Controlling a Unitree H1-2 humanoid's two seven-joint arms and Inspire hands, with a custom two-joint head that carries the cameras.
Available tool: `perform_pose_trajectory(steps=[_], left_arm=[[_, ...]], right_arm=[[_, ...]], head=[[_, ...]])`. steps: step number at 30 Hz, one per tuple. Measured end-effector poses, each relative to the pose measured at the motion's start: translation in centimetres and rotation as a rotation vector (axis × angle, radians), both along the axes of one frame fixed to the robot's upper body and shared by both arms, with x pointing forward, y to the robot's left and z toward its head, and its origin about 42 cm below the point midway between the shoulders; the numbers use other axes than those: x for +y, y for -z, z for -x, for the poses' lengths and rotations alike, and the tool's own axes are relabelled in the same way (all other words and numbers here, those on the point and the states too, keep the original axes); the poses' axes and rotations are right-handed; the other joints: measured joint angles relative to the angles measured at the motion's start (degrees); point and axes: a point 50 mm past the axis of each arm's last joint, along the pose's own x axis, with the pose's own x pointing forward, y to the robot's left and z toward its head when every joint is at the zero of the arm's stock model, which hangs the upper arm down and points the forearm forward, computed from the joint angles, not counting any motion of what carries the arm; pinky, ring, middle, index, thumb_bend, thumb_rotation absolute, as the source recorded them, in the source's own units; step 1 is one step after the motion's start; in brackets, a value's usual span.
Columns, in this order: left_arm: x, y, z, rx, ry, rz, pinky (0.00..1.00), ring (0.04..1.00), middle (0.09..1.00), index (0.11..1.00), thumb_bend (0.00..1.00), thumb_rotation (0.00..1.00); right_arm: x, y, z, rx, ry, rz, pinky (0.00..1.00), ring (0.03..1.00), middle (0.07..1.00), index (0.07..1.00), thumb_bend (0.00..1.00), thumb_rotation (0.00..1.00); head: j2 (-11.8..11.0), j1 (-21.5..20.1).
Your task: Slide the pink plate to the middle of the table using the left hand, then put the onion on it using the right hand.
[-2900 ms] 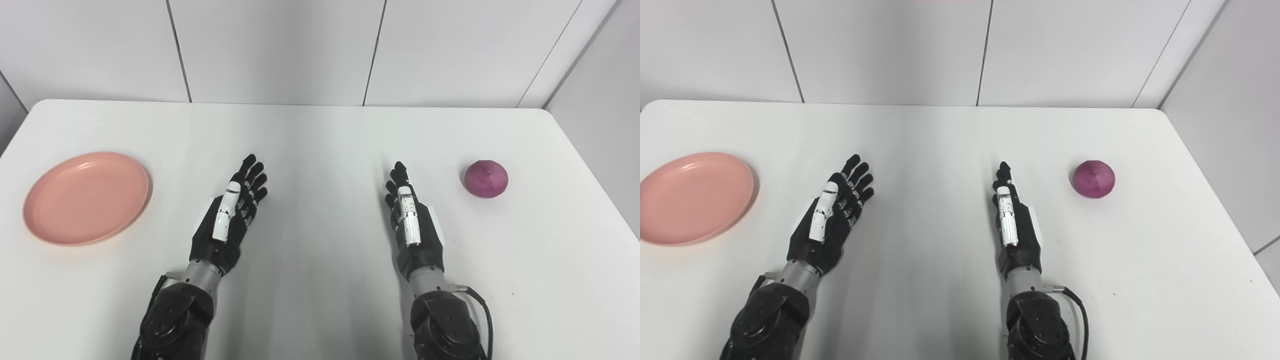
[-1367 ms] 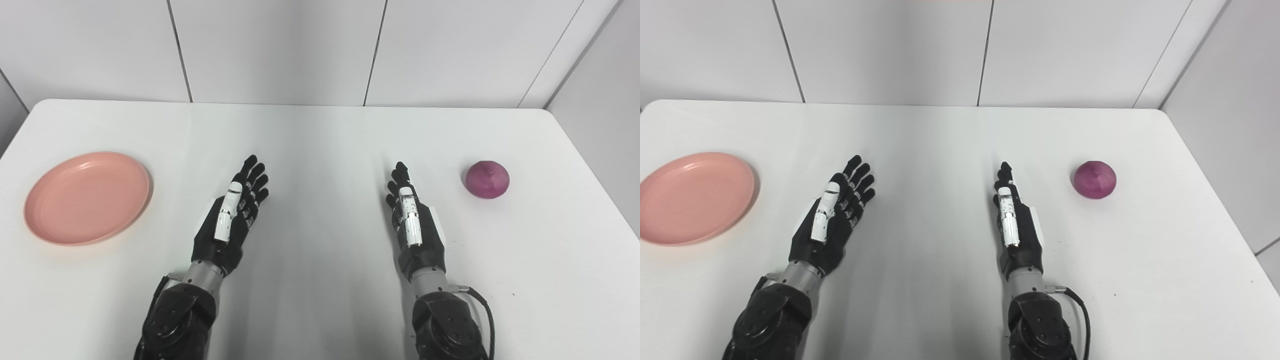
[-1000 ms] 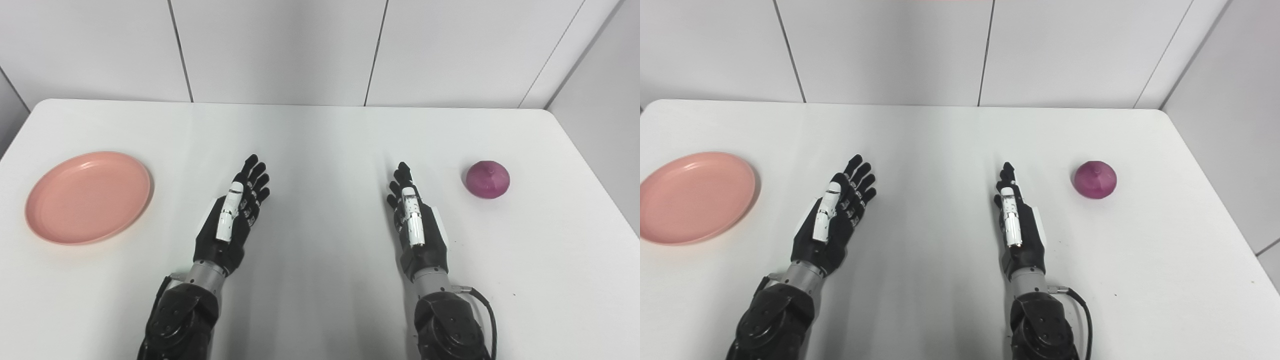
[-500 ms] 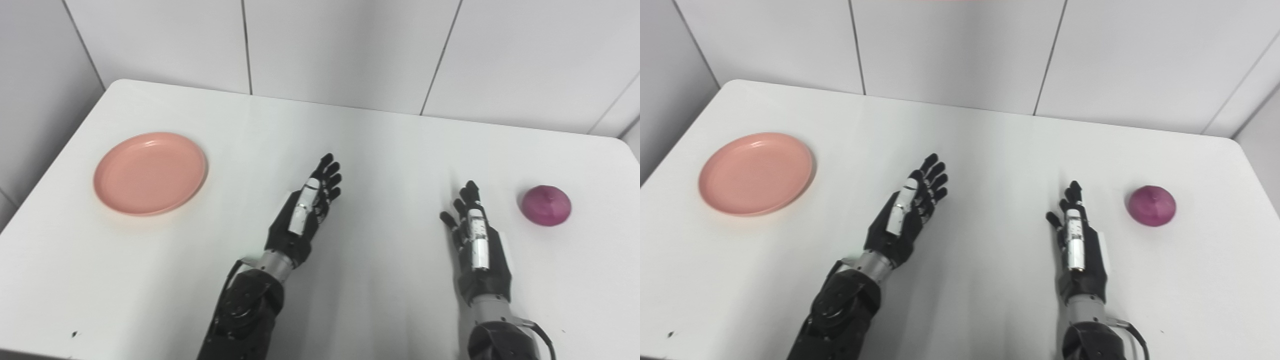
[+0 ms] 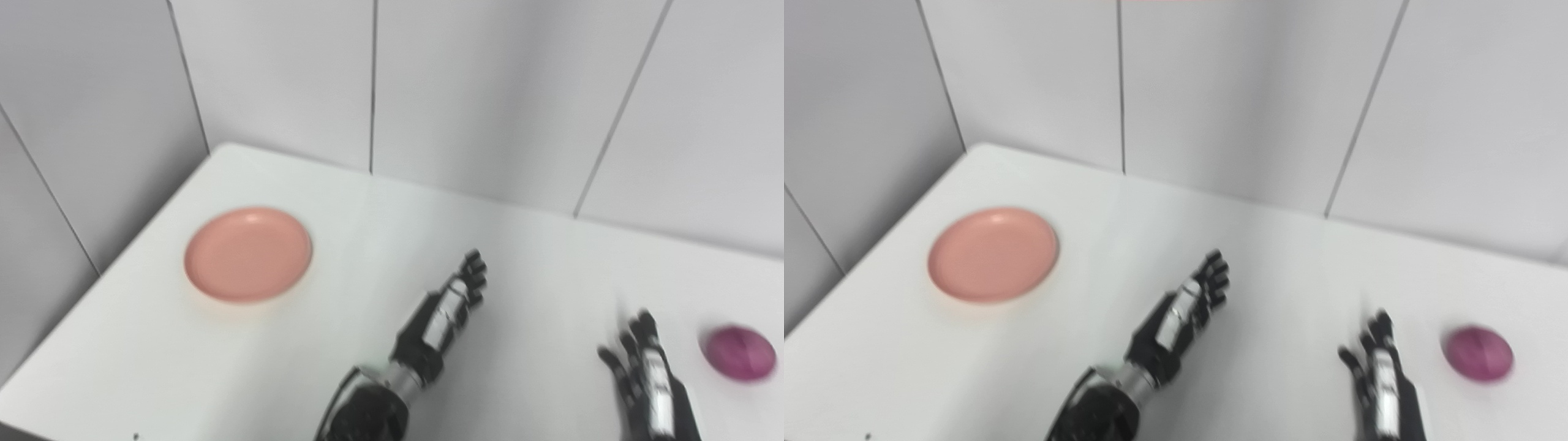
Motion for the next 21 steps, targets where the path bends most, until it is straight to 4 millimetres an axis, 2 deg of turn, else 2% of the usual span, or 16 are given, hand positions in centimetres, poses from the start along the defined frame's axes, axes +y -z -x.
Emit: perform_pose_trajectory(steps=[2, 4, 5, 8, 13, 21], left_arm=[[-0.3, 0.1, -0.2, -0.002, 0.004, -0.009, 1.00, 1.000, 1.000, 1.000, 0.41, 1.00], [-0.5, 0.1, -0.4, -0.002, 0.005, -0.009, 0.98, 1.000, 1.000, 1.000, 0.41, 1.00], [-0.6, 0.2, -0.5, -0.002, 0.003, -0.009, 0.97, 1.000, 1.000, 1.000, 0.40, 1.00], [-0.8, 0.2, -0.8, -0.008, -0.004, -0.007, 0.97, 1.000, 1.000, 1.000, 0.41, 1.00], [-1.2, 0.2, -1.3, -0.012, -0.007, -0.007, 0.96, 1.000, 1.000, 1.000, 0.42, 0.98], [-1.7, 0.1, -1.6, -0.028, -0.005, -0.004, 0.98, 1.000, 1.000, 1.000, 0.44, 0.99]], right_arm=[[-0.2, 0.2, -0.1, -0.001, 0.001, -0.006, 1.00, 1.000, 1.000, 1.000, 0.13, 1.00], [-0.4, 0.4, -0.4, -0.015, -0.001, -0.004, 1.00, 1.000, 1.000, 1.000, 0.20, 1.00], [-0.5, 0.5, -0.5, -0.019, -0.003, -0.001, 1.00, 0.989, 0.992, 0.989, 0.23, 1.00], [-0.7, 0.6, -0.8, -0.024, 0.006, -0.003, 1.00, 0.968, 0.976, 0.971, 0.23, 1.00], [-0.7, 0.9, -0.9, -0.040, 0.022, -0.014, 0.98, 0.946, 0.960, 0.947, 0.34, 0.98], [-0.9, 1.0, -1.0, -0.043, 0.024, -0.018, 0.94, 0.923, 0.940, 0.921, 0.42, 0.93]], head=[[-0.44, 0.52], [-2.19, 2.80], [-2.20, 2.81], [-3.16, 4.56], [-2.90, 5.01], [-2.64, 5.62]])
